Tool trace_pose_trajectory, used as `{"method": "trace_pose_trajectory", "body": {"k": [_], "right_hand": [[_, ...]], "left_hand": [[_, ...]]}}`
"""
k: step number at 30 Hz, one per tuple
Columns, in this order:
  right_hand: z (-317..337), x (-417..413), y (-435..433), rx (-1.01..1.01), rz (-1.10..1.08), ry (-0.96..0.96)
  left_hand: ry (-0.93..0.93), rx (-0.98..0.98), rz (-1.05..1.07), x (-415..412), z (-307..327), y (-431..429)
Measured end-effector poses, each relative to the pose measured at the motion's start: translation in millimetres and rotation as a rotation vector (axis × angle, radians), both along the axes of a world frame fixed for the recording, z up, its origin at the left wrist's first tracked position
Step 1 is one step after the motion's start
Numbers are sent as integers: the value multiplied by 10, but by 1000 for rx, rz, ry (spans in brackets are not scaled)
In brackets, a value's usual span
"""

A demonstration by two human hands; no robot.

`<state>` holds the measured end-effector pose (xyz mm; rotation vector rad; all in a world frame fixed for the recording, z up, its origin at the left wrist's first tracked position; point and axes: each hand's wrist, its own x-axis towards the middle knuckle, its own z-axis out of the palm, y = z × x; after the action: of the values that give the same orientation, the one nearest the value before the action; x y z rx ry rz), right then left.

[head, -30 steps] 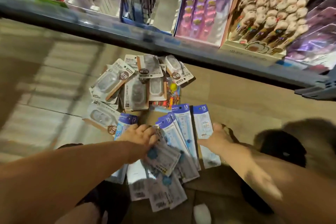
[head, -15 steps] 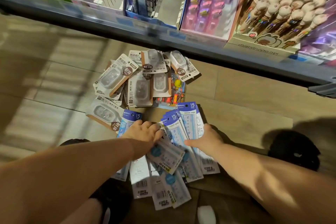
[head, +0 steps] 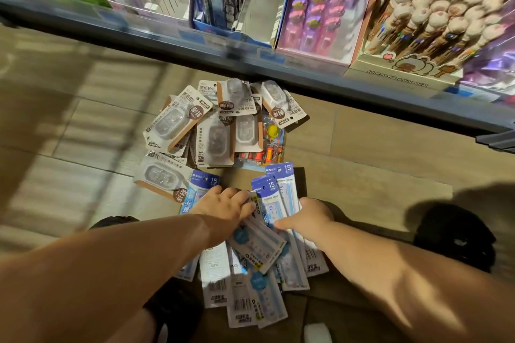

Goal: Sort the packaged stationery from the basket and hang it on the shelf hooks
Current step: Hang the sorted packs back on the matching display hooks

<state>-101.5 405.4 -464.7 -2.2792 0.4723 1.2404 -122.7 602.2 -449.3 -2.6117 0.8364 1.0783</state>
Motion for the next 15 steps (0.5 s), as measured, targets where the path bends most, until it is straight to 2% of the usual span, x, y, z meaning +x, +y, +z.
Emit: {"method": "trace_pose_trajectory", "body": {"k": [6,10,12,15], "right_hand": [[34,-33,49,109,-120,-34],[175,120,-146,119,-137,-108],[311,267,-261,156,-154,-145],[610,540,-393,282,-156,-187]], "left_hand": [[-3,8,57,16,-51,23],[7,-56,192,131,4,9],[84,-174,358,239,90,-24],[291,-535,744,443,218,-139]]}}
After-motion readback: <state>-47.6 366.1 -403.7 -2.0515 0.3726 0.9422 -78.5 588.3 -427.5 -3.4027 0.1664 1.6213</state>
